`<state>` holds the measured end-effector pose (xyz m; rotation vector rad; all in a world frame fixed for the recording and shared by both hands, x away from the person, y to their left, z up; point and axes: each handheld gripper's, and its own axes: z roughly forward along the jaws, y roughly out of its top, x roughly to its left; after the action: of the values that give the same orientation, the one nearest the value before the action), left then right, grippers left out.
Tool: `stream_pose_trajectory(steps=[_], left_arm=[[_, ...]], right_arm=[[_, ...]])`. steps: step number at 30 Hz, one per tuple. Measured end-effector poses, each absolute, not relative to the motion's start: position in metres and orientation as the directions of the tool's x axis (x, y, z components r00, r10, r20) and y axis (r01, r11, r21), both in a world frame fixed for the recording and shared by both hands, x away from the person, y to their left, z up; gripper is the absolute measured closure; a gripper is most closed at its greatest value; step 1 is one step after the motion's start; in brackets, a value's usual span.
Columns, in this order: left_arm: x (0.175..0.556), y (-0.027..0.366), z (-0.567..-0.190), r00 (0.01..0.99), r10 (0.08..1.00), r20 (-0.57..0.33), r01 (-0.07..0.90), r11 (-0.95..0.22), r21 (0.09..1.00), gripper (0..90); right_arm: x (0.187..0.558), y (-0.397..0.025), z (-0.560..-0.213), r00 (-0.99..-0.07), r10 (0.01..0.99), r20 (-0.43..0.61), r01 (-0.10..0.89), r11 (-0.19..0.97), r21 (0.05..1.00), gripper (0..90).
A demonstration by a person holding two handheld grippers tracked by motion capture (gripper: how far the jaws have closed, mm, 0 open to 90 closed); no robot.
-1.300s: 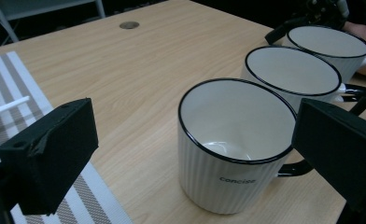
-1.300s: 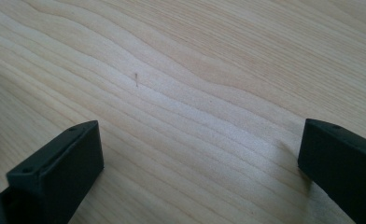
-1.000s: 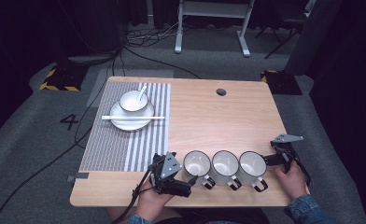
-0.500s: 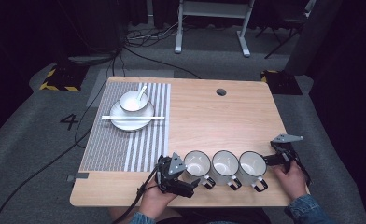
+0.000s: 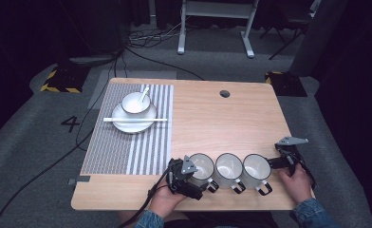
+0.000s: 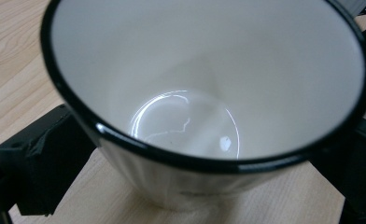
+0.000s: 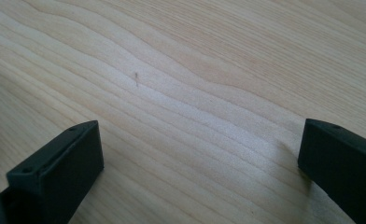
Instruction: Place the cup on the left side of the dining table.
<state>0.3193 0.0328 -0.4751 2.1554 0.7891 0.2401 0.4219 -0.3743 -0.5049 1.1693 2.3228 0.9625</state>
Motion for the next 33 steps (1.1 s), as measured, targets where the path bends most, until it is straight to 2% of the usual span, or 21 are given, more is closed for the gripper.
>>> stream_pose_trajectory(steps=[7,14,20,25,33], left_arm=[[0.325,0.027,-0.484,0.779,0.618,-0.102,0.474,-0.475,0.741,0.5],[0.327,0.026,-0.492,0.765,0.628,-0.143,0.479,-0.407,0.778,0.0],[0.325,0.025,-0.497,0.769,0.630,-0.106,0.426,-0.381,0.821,0.6],[0.323,0.024,-0.498,0.766,0.633,-0.112,0.428,-0.371,0.824,1.5],[0.321,0.023,-0.497,0.759,0.647,-0.068,0.399,-0.380,0.834,2.3]], right_arm=[[0.422,-0.374,-0.505,-0.589,0.808,-0.019,0.557,0.423,0.715,0.2],[0.422,-0.374,-0.505,-0.588,0.809,-0.021,0.556,0.422,0.716,0.2],[0.422,-0.374,-0.505,-0.589,0.808,-0.020,0.556,0.423,0.715,0.2],[0.421,-0.374,-0.505,-0.587,0.810,-0.020,0.558,0.422,0.715,0.2],[0.421,-0.374,-0.505,-0.587,0.810,-0.020,0.558,0.422,0.715,0.2]])
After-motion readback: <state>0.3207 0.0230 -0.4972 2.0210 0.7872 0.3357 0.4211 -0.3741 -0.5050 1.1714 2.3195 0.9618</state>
